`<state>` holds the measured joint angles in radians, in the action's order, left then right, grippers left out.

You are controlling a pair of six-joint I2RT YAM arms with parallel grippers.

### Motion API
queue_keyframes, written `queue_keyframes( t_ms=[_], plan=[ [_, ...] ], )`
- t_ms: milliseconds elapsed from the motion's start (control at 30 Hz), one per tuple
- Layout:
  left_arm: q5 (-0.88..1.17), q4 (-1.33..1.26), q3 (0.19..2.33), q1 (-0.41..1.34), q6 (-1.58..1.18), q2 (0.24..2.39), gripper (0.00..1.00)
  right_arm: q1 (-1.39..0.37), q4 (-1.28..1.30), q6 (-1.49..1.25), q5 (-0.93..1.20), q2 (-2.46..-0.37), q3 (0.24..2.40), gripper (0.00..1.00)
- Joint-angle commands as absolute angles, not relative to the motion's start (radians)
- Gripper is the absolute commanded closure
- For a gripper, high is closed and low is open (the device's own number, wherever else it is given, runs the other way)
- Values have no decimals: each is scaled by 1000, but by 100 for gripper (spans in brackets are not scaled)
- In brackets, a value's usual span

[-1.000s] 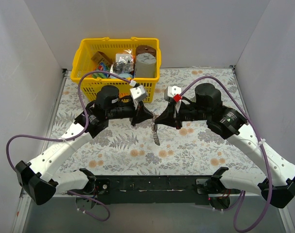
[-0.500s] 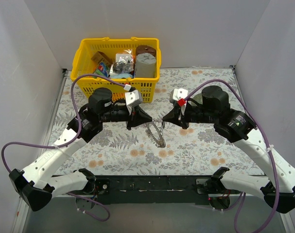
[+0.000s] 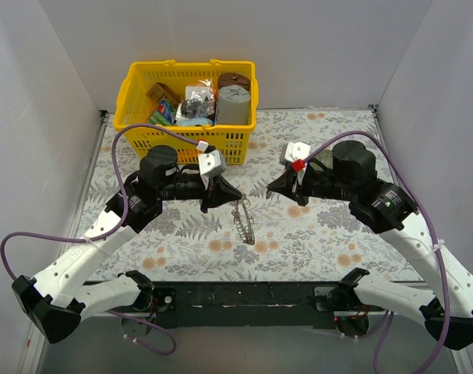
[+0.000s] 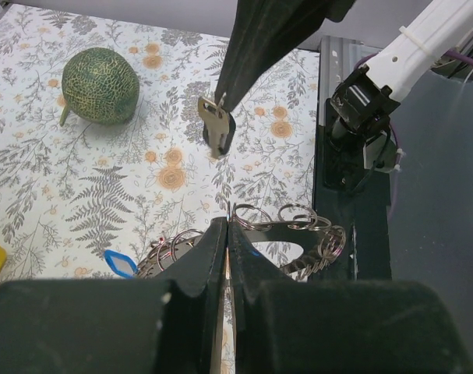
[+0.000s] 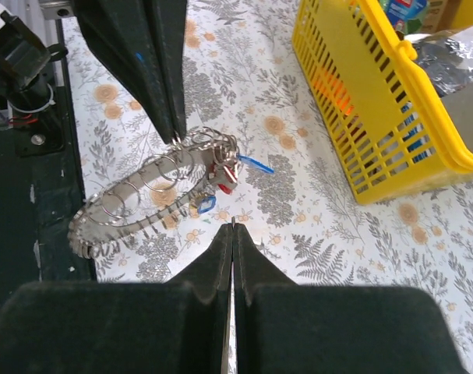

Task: Put the keys on the keyring

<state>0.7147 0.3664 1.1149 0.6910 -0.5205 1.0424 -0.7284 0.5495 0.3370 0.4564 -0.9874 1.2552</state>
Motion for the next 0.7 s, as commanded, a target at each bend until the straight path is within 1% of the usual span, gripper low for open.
queue_keyframes(
  t_ms=[0,133,400,533,667],
  plan=[
    [732,342,1112,690,-503,999,100,-692,471,344,460,-945,1243,99],
    [762,334,1117,692,-515,1009,100,-687,466,330,508,-977,1250,99],
    [796,292,1115,690,-558,1023,100,-686,354,200,709,-1072,1215,99],
    [784,281,1111,690,-575,1026,100,-687,241,154,730,-1042,1160,99],
    [779,244,1095,690,-609,1023,100,-687,218,127,755,-1032,1146,99]
  ],
)
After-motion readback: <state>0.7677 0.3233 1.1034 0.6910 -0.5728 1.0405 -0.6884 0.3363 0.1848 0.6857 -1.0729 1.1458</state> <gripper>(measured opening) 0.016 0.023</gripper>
